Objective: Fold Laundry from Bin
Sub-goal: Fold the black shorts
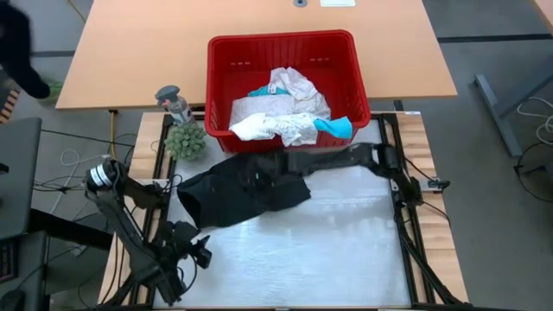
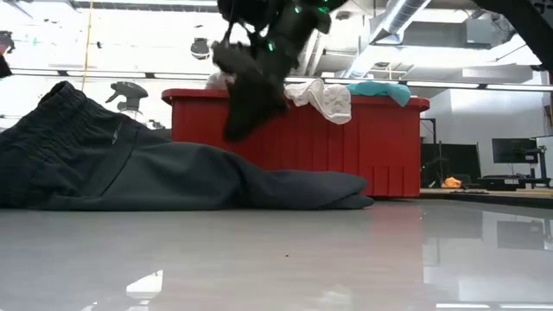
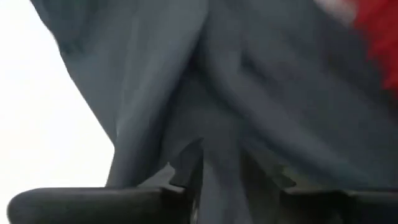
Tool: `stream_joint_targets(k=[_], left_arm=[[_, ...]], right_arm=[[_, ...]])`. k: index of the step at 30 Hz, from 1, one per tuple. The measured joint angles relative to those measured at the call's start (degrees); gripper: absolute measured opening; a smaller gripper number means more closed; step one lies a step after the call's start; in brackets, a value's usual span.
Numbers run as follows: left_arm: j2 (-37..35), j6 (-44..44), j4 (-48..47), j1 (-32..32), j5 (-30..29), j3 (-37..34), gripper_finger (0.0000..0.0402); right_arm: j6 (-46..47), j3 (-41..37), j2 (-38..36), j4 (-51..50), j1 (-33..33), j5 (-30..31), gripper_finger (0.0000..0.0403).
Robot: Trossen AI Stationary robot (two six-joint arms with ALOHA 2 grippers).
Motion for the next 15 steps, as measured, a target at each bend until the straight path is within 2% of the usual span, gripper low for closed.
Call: stream_joint_targets(k=[3, 6, 11, 15], left_arm=[[3.0, -3.0, -0.5, 0.5, -2.3, -0.5, 0.0148], [5.0, -3.0, 0.3, 2.0, -6.7, -0.5, 0.0143], [7.4, 7.0, 1.9, 7.2, -9.4, -0.5, 0.0128], [9.1, 12.3, 3.1, 10.9, -9.1, -2.1, 0.0112]], right_arm=[[1.4, -5.3, -0.1, 3.7, 1.6, 4.1, 0.0098], [3.6, -8.9, -0.1, 5.5, 1.1, 5.3, 0.0084], [6.6, -12.3, -0.1, 4.4, 0.0, 5.7, 0.0062], [8.7, -14.4, -0.1, 3.7, 1.2, 3.9, 0.0045]])
